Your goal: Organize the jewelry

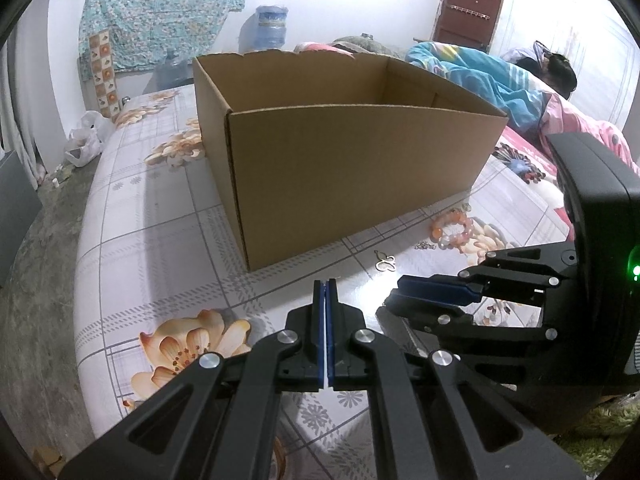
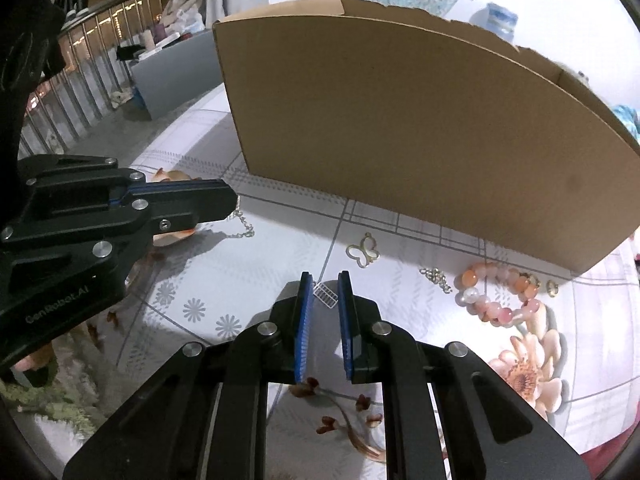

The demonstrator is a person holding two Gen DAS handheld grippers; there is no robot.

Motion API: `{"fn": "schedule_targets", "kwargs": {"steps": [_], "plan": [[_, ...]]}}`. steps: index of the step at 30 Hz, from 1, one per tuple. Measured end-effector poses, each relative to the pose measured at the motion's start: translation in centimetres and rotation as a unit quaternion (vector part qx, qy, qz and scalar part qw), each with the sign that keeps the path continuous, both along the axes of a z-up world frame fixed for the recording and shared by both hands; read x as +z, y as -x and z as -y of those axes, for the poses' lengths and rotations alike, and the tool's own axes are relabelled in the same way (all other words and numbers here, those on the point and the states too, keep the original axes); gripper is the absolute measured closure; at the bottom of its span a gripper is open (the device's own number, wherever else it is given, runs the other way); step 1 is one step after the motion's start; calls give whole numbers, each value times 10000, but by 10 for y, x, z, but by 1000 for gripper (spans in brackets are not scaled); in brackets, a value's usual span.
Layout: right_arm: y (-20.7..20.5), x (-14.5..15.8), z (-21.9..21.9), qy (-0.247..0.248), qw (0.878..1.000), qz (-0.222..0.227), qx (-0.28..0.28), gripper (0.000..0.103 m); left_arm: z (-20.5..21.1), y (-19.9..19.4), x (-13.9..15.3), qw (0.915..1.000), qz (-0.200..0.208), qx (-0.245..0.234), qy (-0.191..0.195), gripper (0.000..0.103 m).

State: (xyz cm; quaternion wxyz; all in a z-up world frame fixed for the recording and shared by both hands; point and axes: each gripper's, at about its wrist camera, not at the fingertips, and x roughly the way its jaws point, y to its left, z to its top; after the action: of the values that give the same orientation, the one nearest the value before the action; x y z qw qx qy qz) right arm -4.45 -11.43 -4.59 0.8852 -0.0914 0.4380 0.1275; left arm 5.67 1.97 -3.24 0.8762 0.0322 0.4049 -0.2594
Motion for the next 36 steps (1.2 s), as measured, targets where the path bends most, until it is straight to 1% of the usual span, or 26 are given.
{"fn": "schedule_targets", "kwargs": {"steps": [3, 4, 5, 7, 18, 20, 22, 30, 36], "plan": [[-3, 0, -7, 44, 10000, 15, 24, 92, 0, 0, 0, 10000, 0, 0, 4, 103], [-3, 0, -7, 9, 10000, -1, 71, 99, 0, 0, 0, 10000, 3, -3, -2, 103], [0, -1, -10, 19, 10000, 6, 68, 99, 0, 0, 0, 10000, 3, -3, -4, 103], [0, -1, -11, 61, 9999, 31, 90, 100, 0, 0, 0, 10000, 8, 0, -9, 103], [-4, 1, 0, -112, 9999, -70, 112, 101, -1, 2, 2, 10000, 52, 31, -20, 103], [-6, 3, 0, -144, 9998, -64, 108, 103, -1, 2, 2, 10000, 53, 31, -16, 103], [-6, 5, 3, -148, 9998, -48, 115, 103, -1, 2, 3, 10000, 75, 30, -15, 103], [4, 9, 9, -190, 9997, 10, 132, 103, -2, 5, 7, 9999, 140, 15, -31, 103], [-2, 4, 8, -110, 9998, -46, 179, 103, -1, 5, 7, 9999, 145, -2, -40, 103]]}}
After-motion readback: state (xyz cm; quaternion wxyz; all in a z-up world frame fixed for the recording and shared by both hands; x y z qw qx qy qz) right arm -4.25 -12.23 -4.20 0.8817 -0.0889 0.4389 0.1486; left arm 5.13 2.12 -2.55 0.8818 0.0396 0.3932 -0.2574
